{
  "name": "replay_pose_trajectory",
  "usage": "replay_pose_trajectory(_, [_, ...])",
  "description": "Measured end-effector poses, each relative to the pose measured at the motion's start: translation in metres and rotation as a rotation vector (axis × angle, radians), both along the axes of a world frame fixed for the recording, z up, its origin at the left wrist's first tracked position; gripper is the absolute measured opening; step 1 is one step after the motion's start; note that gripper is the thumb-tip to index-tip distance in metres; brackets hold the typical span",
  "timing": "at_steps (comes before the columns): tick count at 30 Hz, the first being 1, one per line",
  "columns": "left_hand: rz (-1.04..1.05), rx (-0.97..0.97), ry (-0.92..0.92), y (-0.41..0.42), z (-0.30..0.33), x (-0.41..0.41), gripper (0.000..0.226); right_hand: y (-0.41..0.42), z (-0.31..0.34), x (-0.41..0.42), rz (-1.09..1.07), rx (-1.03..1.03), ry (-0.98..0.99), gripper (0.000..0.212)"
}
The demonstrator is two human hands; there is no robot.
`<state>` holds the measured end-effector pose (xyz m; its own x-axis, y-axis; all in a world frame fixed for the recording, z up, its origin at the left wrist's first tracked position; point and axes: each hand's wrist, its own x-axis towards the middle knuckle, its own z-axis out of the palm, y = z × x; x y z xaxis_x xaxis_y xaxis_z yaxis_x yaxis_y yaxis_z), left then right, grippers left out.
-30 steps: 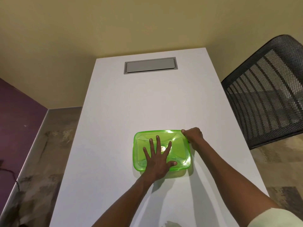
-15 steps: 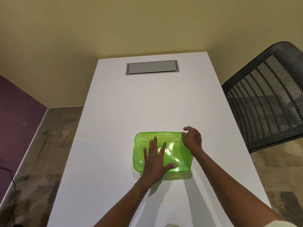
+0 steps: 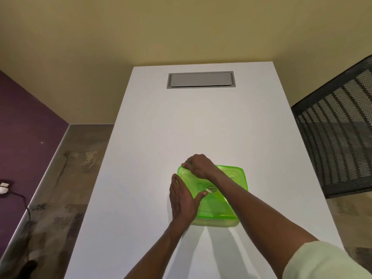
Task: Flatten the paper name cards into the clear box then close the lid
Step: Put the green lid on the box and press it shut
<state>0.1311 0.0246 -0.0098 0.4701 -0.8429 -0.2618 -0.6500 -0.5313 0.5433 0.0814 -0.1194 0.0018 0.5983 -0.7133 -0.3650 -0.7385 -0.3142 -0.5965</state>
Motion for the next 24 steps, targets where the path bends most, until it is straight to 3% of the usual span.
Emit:
replay_pose_trajectory(4, [0.013,0.024,-0.028,-0.003,0.000,-0.001,0.117,-0.008,-0.007,0.023,-0.040,0.128,0.081,0.048])
replay_pose_trajectory(7, [0.009,0.018,-0.049,-0.003,-0.001,-0.001,0.117,-0.013,-0.011,0.030,-0.142,0.179,0.100,0.042])
replay_pose_trajectory(24, [-0.021,0.058,0.000,-0.007,0.000,0.001,0.119,-0.008,-0.014,0.037,-0.262,0.094,0.182,0.036])
